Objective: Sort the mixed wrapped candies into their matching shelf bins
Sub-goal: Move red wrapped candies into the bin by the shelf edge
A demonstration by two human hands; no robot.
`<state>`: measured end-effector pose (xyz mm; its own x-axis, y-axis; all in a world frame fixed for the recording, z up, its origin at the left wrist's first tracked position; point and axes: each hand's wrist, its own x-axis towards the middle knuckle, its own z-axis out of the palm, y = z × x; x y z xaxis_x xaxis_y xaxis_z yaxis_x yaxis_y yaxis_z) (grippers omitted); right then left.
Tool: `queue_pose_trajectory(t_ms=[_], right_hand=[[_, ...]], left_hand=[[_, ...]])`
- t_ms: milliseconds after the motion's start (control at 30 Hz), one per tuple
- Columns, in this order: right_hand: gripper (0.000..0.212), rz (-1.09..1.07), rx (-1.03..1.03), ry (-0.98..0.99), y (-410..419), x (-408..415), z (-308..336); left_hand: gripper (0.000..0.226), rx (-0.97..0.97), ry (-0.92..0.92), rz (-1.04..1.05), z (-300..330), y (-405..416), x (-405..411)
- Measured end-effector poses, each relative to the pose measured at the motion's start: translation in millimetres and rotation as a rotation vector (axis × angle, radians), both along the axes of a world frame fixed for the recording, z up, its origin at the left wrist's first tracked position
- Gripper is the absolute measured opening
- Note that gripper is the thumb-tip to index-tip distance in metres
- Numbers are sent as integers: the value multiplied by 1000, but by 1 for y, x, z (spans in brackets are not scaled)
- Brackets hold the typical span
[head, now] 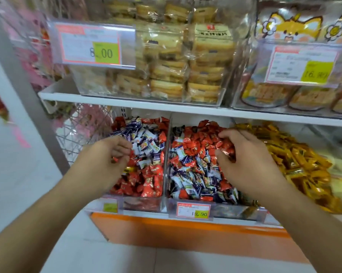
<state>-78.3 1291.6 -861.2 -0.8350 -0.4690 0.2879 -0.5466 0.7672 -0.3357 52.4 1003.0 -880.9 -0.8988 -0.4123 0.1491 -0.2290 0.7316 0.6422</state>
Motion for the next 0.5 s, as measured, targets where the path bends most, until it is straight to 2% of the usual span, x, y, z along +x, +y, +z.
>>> queue_pose_trajectory(t_ms=[133, 267, 367, 500], right_hand=[[43, 172, 24, -12, -28, 17, -3], [37, 273, 27, -9, -46, 24, -12], [35, 297, 14, -12, -52, 25, -18], [36, 286, 12, -26, -51, 23, -22]], left_hand=[[23, -84, -53, 22, -14, -18, 1], [24, -178, -127, -56, -28, -21, -7], [20, -278, -203, -50, -37, -25, -14], [33, -367, -230, -42, -48, -32, -18]])
